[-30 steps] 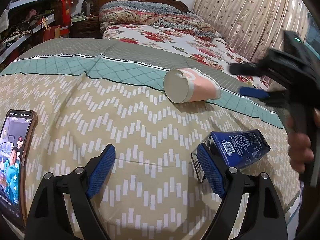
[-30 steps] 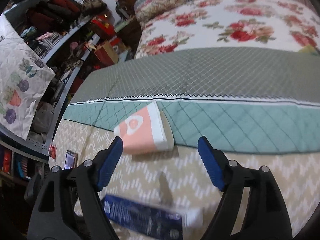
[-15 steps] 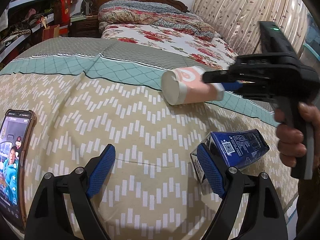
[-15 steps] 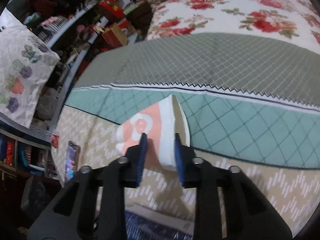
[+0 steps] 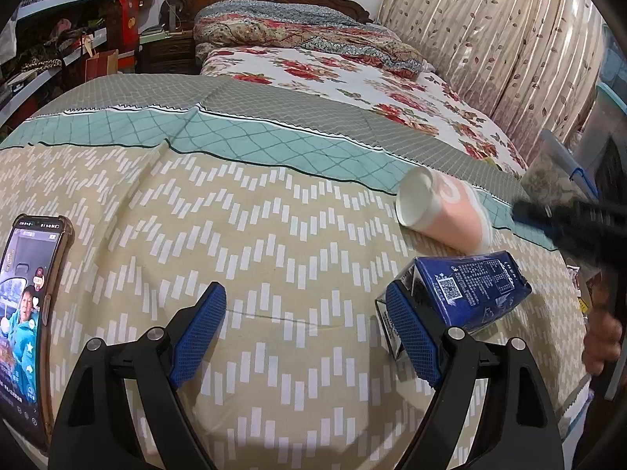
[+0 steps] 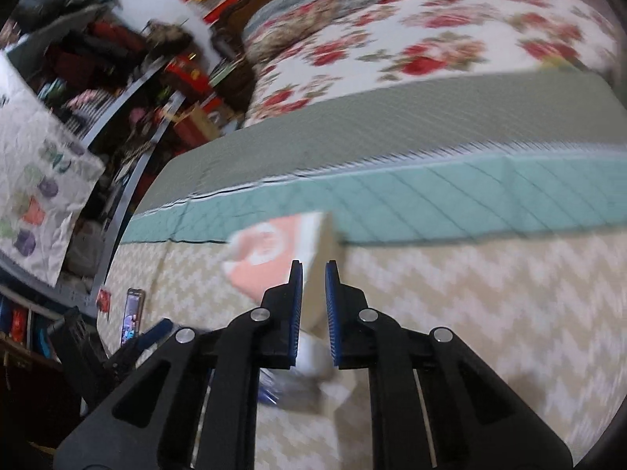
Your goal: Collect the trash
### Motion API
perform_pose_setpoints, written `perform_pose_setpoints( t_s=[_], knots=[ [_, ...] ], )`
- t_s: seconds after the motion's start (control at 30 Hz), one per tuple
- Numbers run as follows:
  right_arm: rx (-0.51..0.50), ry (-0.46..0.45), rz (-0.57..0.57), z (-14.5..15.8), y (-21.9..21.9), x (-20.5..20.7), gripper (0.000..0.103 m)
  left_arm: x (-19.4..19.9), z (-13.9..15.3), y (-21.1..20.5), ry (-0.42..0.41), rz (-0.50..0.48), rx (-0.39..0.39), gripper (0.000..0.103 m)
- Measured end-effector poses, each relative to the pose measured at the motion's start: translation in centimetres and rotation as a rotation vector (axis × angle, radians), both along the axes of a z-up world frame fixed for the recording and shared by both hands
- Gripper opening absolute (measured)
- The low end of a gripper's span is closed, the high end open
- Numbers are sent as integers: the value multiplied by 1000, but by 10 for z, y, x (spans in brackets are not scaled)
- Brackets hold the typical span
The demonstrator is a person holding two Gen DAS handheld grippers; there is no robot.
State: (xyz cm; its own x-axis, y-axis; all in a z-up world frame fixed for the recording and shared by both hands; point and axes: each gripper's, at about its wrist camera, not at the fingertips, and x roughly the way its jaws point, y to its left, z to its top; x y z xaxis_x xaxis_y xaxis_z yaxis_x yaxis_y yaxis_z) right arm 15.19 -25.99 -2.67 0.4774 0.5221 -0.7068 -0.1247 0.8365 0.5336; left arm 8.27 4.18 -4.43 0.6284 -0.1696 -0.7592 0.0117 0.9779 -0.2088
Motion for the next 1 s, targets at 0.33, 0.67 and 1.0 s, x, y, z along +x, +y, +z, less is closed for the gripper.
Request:
perform_pose_setpoints(
  t_s=[0.33, 0.67, 1.0],
  knots=[
    [23, 37, -17, -26, -19, -26, 16, 1, -1, -10, 10, 7, 38, 80],
    [-35, 17, 36, -30, 13, -36, 16, -1, 0, -4, 11, 58, 43, 79],
    [-103, -10, 318, -30, 60, -121, 17, 30, 5, 16, 32, 117, 2, 80]
  ],
)
